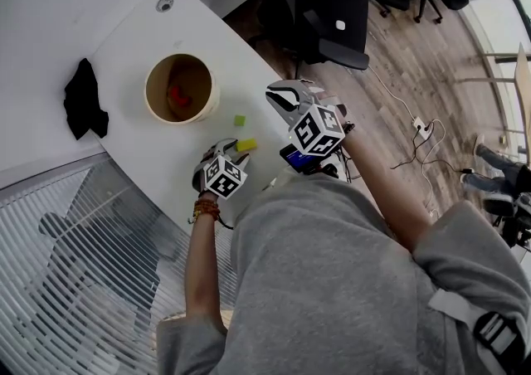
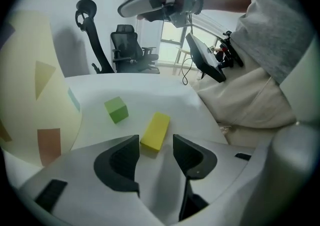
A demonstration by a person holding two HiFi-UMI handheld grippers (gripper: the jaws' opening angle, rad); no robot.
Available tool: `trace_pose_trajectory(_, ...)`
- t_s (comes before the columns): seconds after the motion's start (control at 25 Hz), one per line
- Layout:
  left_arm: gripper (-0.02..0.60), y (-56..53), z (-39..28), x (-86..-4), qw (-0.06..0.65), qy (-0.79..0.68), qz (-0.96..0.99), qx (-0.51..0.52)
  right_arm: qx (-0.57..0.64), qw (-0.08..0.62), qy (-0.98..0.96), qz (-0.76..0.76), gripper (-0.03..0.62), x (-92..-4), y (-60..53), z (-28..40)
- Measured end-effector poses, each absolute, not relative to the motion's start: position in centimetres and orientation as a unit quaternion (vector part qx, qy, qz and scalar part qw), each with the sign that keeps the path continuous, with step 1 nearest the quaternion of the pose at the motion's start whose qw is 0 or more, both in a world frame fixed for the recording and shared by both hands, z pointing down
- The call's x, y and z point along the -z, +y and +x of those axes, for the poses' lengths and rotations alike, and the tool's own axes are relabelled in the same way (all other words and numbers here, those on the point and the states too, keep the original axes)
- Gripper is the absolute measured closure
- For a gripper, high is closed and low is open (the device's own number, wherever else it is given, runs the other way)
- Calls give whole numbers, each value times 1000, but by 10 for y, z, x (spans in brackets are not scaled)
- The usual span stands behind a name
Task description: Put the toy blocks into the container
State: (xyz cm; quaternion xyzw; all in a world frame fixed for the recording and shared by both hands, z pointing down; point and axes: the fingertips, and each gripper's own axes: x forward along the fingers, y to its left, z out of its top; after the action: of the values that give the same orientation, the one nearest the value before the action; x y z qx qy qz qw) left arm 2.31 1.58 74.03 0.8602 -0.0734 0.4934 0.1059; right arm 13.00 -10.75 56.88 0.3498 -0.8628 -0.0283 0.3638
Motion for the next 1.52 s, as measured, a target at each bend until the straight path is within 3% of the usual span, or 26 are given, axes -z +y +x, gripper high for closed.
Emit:
trace_pose_trajectory(0.28, 378, 7, 20, -742, 126, -89, 863, -481, 26, 363, -865, 347, 545, -569, -107, 124)
trace_pose_trajectory(0.48, 421, 3, 19, -742, 141, -119, 862, -472, 25, 364, -865, 344, 545, -570, -103, 123)
trace_pose_trajectory(1.52, 440, 7, -10, -704, 193, -218, 870, -398, 8, 357, -871, 338, 545, -575, -90, 112)
